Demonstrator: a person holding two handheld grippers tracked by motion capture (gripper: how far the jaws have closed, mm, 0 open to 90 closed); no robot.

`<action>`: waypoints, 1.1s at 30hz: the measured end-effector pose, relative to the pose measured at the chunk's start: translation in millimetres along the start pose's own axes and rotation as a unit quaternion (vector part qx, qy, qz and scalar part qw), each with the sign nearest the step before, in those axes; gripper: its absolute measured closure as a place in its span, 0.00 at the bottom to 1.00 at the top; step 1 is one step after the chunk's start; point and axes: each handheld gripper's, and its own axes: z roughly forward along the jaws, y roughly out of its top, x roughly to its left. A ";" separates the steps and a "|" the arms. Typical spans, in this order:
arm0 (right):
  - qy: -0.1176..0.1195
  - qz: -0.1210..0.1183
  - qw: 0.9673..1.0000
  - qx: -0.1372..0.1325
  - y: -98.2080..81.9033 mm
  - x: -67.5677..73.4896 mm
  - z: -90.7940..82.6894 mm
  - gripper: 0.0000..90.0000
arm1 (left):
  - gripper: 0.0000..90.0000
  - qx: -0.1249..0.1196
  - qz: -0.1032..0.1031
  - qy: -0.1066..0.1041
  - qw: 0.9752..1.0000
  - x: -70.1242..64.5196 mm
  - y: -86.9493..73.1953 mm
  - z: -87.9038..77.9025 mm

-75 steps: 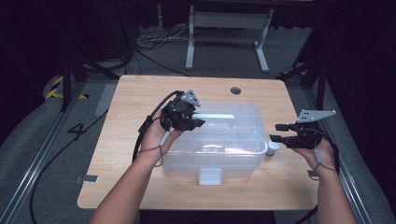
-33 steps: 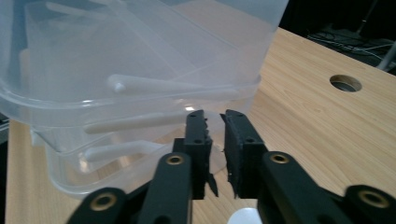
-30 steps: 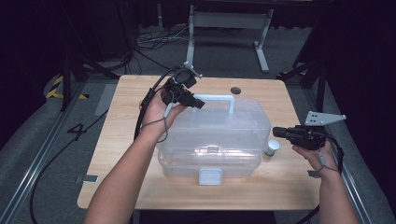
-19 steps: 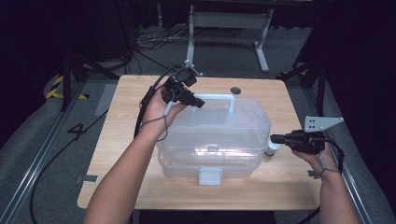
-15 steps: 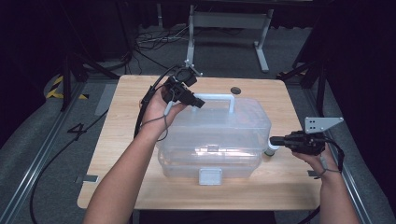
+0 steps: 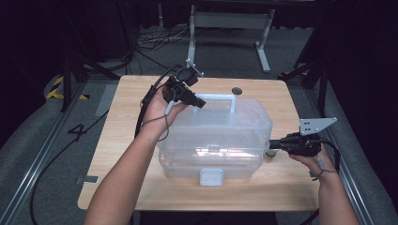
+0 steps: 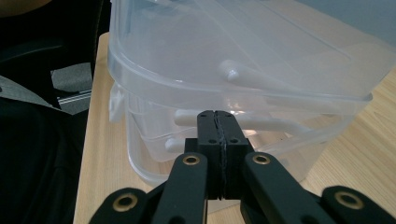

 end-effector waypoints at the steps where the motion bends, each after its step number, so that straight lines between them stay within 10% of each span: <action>1: 0.001 -0.001 1.000 0.000 0.5 0.3 0.5 1.00 | 0.80 -0.001 -0.002 -0.001 1.000 0.0 -0.2 -0.2; 18: 0.001 0.002 1.000 -0.007 3.4 1.0 4.1 1.00 | 0.76 -0.009 -0.001 -0.009 1.000 -3.6 -1.2 -6.3; 33: -0.008 0.008 1.000 -0.014 6.4 2.1 4.6 1.00 | 0.57 -0.090 -0.004 0.014 0.996 -5.9 -17.8 -49.7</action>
